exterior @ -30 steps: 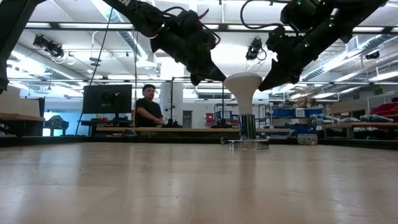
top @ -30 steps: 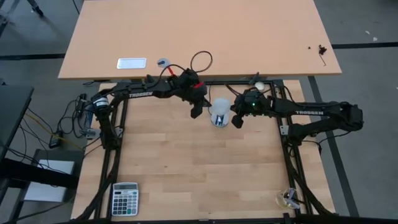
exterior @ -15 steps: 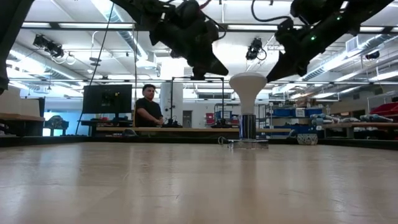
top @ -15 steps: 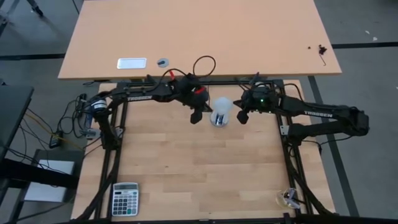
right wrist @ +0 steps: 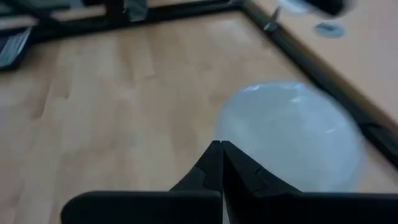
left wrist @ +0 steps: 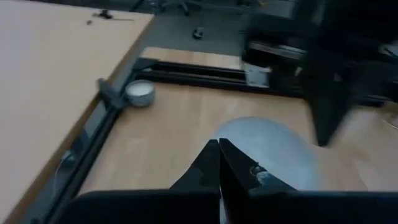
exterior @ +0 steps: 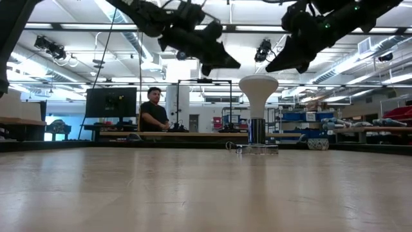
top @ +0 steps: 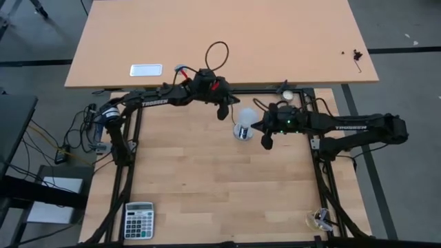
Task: Screw lightbulb
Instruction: Remove the lightbulb from the silver lamp socket
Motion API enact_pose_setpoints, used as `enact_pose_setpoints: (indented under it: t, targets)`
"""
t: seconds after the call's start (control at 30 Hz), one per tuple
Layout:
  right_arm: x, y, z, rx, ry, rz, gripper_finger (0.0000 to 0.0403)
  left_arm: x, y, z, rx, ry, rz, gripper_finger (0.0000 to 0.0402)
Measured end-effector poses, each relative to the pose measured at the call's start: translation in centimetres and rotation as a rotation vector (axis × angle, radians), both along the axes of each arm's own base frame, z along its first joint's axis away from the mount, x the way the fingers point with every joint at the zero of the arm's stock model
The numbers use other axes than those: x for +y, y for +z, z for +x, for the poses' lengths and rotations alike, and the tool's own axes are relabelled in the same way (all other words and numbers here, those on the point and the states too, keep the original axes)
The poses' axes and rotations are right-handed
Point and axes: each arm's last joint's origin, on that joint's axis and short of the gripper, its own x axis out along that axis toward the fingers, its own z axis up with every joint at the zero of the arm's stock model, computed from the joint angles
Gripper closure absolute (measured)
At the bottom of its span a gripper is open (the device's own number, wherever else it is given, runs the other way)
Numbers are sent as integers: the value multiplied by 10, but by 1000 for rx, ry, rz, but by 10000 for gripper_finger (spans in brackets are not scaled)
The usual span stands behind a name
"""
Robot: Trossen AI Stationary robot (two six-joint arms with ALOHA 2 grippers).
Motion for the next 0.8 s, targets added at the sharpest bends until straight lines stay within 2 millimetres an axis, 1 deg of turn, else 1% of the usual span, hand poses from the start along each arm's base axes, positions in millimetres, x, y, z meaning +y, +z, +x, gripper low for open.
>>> enact_pose_setpoints:
  t: [0.13, 0.23, 0.33, 0.43, 0.57, 0.63, 0.8]
  targets:
    - [4, -7, 9, 25, 37, -13, 394, 12, -15, 4, 6, 12, -25, 402]
    - [4, -10, 12, 36, 46, -13, 394, 19, -26, 7, 9, 7, -54, 402]
    - [4, -11, 12, 40, 47, -13, 394, 24, -33, 10, 1, -1, -66, 402]
    - [4, -11, 13, 35, 48, -15, 394, 26, -36, 16, 6, -17, -80, 402]
    - [4, -12, 14, 42, 54, -14, 394, 27, -34, 26, -9, -61, -90, 402]
    - [4, -14, 13, 52, 55, -12, 394, 28, -36, 29, -6, -75, -107, 402]
    - [4, -14, 13, 60, 56, -15, 394, 24, -43, 33, 47, -107, -123, 402]
